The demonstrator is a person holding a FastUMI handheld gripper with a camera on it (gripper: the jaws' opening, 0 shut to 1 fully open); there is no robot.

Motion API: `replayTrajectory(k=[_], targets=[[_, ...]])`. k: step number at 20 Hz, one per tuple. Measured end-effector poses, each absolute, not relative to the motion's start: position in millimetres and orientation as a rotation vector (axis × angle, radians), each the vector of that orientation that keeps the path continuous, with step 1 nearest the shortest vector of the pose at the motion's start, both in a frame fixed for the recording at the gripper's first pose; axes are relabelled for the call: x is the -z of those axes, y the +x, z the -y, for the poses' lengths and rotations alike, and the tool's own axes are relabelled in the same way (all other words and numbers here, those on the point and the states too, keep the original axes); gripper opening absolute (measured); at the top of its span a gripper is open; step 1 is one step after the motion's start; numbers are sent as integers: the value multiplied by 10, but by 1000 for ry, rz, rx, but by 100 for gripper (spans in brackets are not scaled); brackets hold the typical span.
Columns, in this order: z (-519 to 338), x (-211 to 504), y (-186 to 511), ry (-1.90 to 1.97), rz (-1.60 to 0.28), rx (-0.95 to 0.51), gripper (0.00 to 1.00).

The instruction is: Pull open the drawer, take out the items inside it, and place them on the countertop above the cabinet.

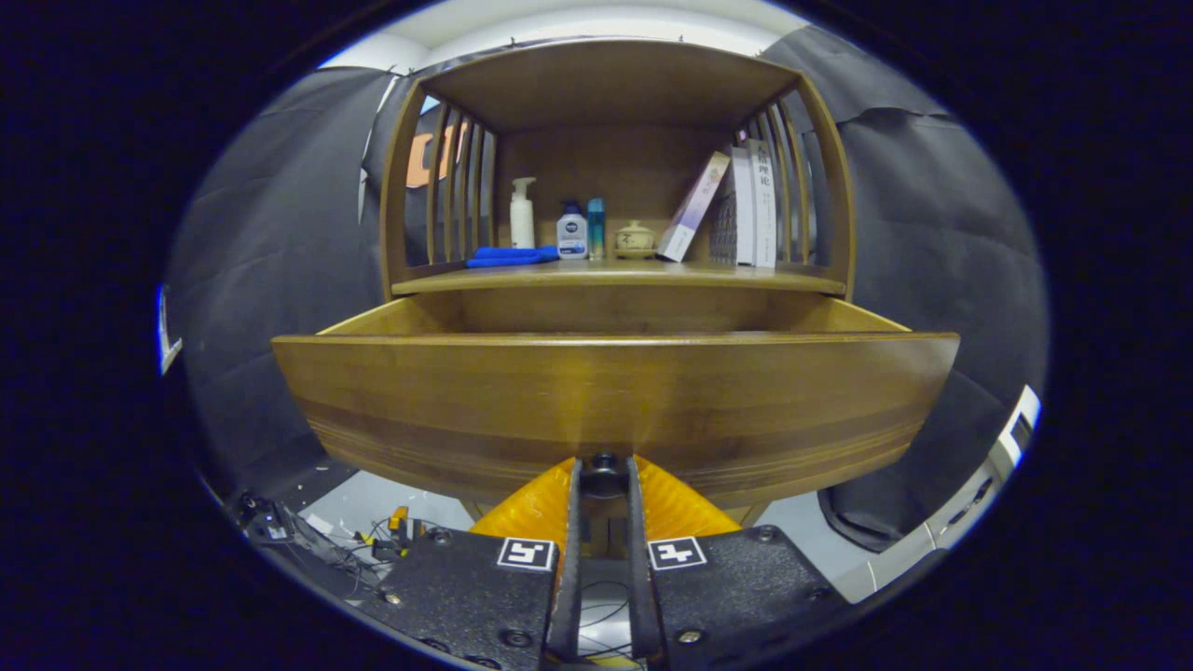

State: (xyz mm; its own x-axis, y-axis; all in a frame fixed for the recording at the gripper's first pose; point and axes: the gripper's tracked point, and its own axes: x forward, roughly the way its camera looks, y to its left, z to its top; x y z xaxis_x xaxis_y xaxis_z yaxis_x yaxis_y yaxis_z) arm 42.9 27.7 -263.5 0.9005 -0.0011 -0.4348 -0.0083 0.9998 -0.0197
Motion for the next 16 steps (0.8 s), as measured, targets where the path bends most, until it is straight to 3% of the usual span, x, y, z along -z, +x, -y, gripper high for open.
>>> replayTrajectory(k=[10,12,16], targets=[[-277,2683,202,-89,-442,-32,24],[-231,2644,183,-102,-436,-24,29],[-156,2385,117,-108,-385,-13,59]])
